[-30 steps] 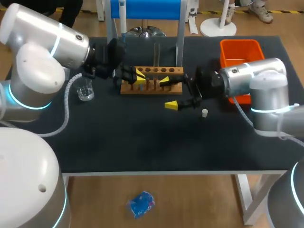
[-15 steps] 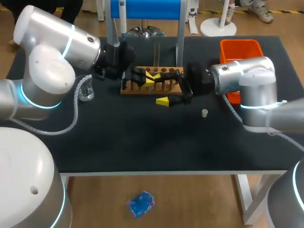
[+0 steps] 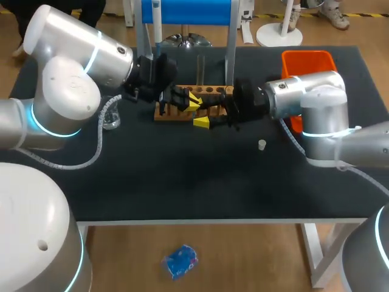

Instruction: Invert the test tube, pick up the pipette, mount the tip to pipette, aspirate from beaker and dispense into the tube, eject the tip, return the pipette, and cap with the stopper.

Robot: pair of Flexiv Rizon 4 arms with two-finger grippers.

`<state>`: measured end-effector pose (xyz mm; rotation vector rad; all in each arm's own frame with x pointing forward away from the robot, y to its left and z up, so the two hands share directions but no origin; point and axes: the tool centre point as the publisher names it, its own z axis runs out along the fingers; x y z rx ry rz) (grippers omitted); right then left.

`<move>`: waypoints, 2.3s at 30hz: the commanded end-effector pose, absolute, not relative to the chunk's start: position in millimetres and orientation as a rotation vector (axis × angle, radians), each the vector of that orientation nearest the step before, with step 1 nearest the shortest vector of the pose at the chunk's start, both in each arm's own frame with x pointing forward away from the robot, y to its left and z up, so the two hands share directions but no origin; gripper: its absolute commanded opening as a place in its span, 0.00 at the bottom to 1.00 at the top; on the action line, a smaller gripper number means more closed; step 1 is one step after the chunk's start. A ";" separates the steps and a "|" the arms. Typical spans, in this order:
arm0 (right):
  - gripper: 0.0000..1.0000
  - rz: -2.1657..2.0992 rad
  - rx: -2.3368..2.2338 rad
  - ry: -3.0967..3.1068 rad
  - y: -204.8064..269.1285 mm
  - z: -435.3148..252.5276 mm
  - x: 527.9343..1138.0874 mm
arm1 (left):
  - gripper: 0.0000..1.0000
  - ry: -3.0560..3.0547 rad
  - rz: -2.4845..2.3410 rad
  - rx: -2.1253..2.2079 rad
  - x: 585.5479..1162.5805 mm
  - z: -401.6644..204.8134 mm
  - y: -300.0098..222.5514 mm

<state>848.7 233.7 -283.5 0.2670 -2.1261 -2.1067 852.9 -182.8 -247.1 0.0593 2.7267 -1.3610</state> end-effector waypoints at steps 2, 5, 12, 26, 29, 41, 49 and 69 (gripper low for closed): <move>0.47 -2.106 0.273 -2.121 236.0 -285.2 851.1 | 0.00 2.741 -1.344 0.056 853.4 -246.9 -184.4; 0.44 -2.103 0.269 -2.122 236.7 -286.0 852.0 | 0.00 2.745 -1.341 0.057 853.2 -248.0 -185.0; 0.35 -2.105 0.264 -2.121 236.7 -286.5 852.5 | 0.00 2.749 -1.343 0.056 852.9 -249.8 -186.5; 0.00 -2.115 0.246 -2.113 236.7 -288.2 853.4 | 0.00 2.758 -1.352 0.042 852.6 -253.1 -187.4; 0.00 -2.115 0.244 -2.113 236.6 -288.5 853.4 | 0.00 2.759 -1.352 0.041 852.4 -253.5 -187.5; 0.00 -2.104 0.245 -2.118 231.6 -291.3 848.7 | 1.00 2.617 -1.346 -0.003 868.7 -223.9 -172.0; 0.00 -2.105 0.210 -2.128 208.9 -295.6 828.7 | 1.00 2.545 -1.271 -0.068 891.6 -206.2 -147.1; 0.00 -2.082 0.153 -2.208 129.2 -287.9 787.5 | 1.00 2.460 -1.276 -0.341 936.7 -232.8 -114.0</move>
